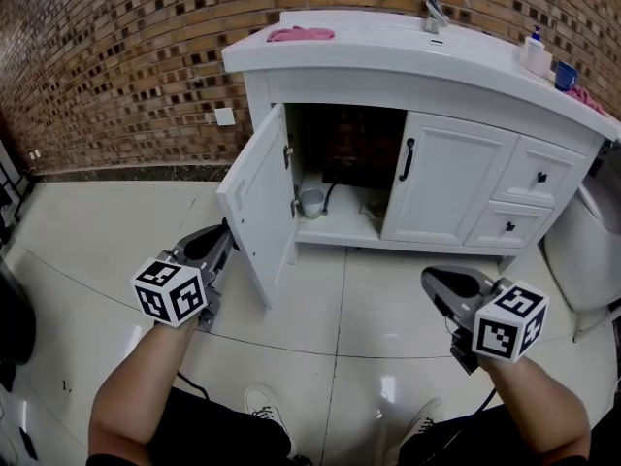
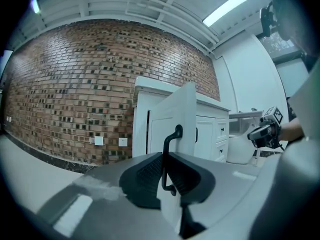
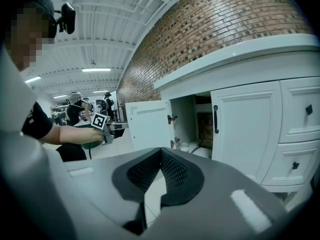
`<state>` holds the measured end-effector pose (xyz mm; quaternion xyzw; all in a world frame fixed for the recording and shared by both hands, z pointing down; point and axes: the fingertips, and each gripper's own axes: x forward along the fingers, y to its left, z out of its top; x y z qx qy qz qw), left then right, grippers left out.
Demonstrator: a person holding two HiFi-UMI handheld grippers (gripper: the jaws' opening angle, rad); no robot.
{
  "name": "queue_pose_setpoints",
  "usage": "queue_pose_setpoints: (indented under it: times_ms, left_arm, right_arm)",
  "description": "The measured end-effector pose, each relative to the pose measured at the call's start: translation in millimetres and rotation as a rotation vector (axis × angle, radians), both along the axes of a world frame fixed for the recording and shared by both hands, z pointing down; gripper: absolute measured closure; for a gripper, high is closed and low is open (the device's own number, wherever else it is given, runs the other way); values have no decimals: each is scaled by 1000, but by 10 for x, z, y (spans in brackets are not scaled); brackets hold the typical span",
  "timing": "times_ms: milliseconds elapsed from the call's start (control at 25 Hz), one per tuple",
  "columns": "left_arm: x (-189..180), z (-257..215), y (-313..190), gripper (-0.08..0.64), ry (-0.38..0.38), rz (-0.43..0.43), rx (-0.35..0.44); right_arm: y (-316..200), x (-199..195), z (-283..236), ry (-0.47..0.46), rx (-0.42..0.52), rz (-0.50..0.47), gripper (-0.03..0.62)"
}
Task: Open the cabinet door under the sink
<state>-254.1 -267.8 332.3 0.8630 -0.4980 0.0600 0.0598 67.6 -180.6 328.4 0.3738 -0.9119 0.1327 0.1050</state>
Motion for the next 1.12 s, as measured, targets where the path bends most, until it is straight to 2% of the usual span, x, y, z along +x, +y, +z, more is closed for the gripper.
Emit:
queue_pose_setpoints:
  times_ms: [520,600,720,840,1120]
  left_arm:
    - [-22,-44,97,528,20,-10,-12]
    - [-33,-83,139,553,31,-12,-5]
    - [13,-165,227,552,60,4,10]
    - [203,-285,342,553,79,56,33]
    - [885,-507,581,554,82,239,76]
  right_arm:
    - [26,84,-32,-1,9,14,586]
    - [25,90,-37,0,10,18,586]
    - [22,83,-34,-4,13,20,586]
    - [23,67,-49,-6,15,20,586]
    - [53,50,-68,-7,21,20,586]
